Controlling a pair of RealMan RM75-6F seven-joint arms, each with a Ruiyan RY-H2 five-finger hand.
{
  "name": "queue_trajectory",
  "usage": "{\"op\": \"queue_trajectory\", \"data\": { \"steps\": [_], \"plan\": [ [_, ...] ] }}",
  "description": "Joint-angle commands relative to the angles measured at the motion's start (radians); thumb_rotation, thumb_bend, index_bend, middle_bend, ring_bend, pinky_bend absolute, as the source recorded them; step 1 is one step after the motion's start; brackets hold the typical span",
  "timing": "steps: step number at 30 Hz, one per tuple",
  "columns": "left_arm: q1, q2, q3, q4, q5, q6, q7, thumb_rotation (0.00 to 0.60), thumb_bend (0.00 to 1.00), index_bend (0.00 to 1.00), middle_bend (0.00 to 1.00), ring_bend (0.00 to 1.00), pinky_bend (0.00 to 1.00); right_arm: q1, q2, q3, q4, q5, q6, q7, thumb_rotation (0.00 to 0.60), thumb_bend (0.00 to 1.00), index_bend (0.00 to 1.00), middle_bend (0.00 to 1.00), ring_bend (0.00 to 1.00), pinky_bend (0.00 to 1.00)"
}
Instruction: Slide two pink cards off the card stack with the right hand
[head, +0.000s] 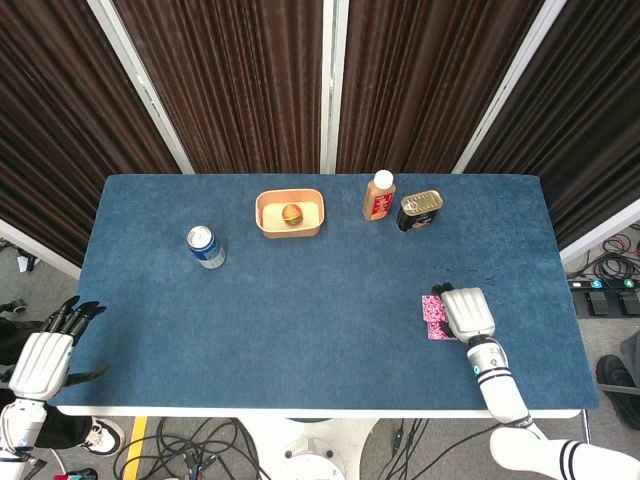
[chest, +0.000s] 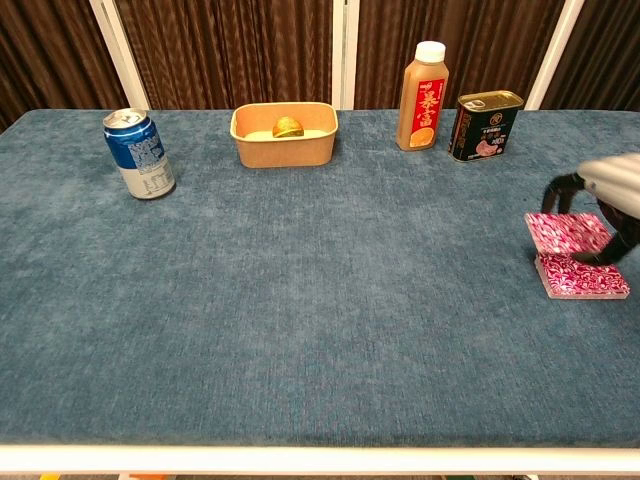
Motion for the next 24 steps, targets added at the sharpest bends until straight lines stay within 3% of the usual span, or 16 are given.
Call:
{"op": "queue_trajectory", "data": {
  "steps": [1,11,24],
  "plan": [
    [0.000,-0.001,0.000,0.001,0.000,-0.001,0.000,0.600,0.01,0.18,0.15,0.02,0.19,0.041,-0.024,0.032,0.021,0.030,-0.025,-0.029,0.600,0.24,0.42,0.38,0.72,0.77],
    [0.002,-0.001,-0.001,0.011,-0.006,-0.002,-0.011,0.600,0.01,0.18,0.15,0.02,0.18,0.161,-0.151,0.081,0.156,0.136,-0.097,-0.096,0.600,0.24,0.42,0.38,0.72,0.77],
    [0.006,0.000,-0.002,0.027,-0.008,0.003,-0.029,0.600,0.01,0.18,0.15,0.02,0.18,0.217,-0.228,0.067,0.232,0.177,-0.118,-0.121,0.600,0.21,0.38,0.33,0.72,0.77]
  ]
}}
